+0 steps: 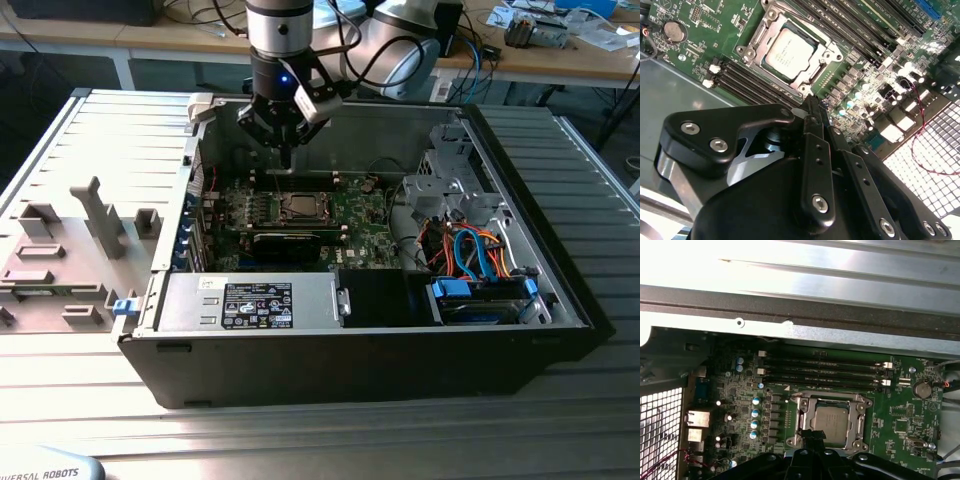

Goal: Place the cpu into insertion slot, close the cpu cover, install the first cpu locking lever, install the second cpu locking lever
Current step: 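Install the first cpu locking lever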

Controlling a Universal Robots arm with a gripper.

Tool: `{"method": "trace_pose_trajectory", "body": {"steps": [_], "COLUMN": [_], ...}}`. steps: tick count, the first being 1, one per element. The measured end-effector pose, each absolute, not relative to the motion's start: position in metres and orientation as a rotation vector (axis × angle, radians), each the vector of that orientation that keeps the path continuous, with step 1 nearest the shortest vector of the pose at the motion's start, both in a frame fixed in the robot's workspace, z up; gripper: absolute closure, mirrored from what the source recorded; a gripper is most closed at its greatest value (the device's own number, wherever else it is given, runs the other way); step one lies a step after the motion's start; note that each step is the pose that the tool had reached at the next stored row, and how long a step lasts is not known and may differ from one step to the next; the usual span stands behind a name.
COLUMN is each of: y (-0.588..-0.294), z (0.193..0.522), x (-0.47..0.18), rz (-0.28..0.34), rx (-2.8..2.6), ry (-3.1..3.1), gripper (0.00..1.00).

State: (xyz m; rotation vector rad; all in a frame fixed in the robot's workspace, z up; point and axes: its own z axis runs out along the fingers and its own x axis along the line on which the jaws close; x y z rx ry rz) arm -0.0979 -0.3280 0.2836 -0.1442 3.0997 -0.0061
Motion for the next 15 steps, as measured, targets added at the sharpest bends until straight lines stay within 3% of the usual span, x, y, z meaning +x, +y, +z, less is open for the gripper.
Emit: {"method": "trace_pose_trajectory", "body": {"steps": [15], "y": [-0.3280], "z": [0.2828], "x": [-0.1022], "rz": [-0.003], "rx": [-0.146], "ry": [3.147], "gripper": [0.89]}}
